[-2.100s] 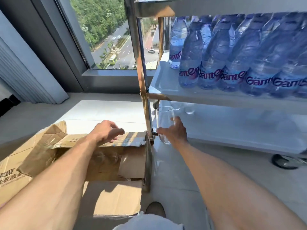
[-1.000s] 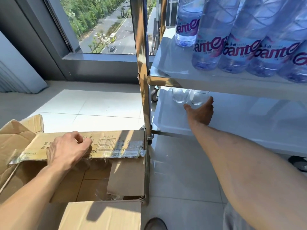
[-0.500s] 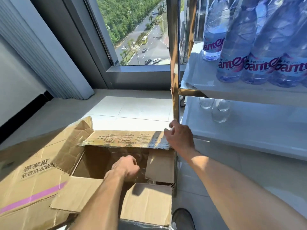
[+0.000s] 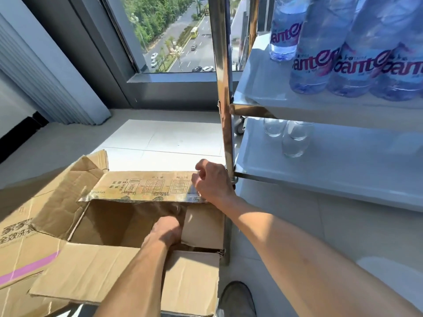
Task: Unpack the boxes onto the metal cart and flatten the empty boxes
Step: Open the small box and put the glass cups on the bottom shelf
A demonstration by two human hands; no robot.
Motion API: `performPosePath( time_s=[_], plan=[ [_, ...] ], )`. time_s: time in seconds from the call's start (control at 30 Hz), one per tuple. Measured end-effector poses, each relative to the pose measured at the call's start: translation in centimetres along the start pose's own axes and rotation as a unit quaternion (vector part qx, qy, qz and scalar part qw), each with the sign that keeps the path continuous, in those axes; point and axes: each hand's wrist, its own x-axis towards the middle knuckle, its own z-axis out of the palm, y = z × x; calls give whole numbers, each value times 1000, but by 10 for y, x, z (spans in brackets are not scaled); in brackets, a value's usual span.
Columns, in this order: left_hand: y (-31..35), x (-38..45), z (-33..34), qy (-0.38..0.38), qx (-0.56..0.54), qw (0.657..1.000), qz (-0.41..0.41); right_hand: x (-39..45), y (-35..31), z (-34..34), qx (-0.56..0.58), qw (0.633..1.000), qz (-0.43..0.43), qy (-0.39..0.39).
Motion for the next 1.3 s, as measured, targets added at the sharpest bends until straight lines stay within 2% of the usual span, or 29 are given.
performPosePath(
  time_s=[0.13,0.2,0.33,0.43,0.5,0.57,0.63,0.73,0.8,0.87,0.93,0.97,1.03,1.13,1.23,1.3],
  plan=[
    [0,-36,-62,45,-30,998,29,-8,-15,-15,6,1000,29,-4],
    [3,-48,-89,70,-65,993,71,-8,-23,-26,16,999,52,1],
    [6,-84,-135,153,-211,955,144,-13,-52,-54,64,995,73,-15],
    [11,-97,-160,126,-330,920,170,-16,-77,-64,128,981,122,-83],
    [19,-101,-170,80,-412,891,171,-19,-88,-72,261,940,195,-103],
    [32,-108,-176,68,-449,875,169,-22,-90,-83,325,914,205,-128],
    [50,-111,-176,80,-433,883,163,-26,-88,-98,304,920,182,-168],
    [76,-113,-173,57,-356,920,152,-35,-72,-115,301,911,189,-212],
    [90,-115,-172,6,-266,954,139,-43,-57,-126,312,890,215,-255],
    [104,-116,-174,-71,-185,974,113,-53,-43,-133,335,872,235,-268],
    [119,-118,-176,-131,-158,973,106,-59,-31,-137,339,883,225,-232],
    [129,-116,-176,-136,-159,970,120,-61,-27,-139,342,891,221,-200],
    [152,-116,-167,-126,-164,966,152,-62,-15,-145,357,893,241,-130],
    [183,-112,-137,-58,-198,961,183,-60,6,-157,373,886,269,-57],
    [211,-110,-103,-82,-276,938,192,-47,26,-163,369,883,283,55],
    [227,-105,-87,-97,-319,923,190,-36,37,-165,329,895,281,111]
  ],
)
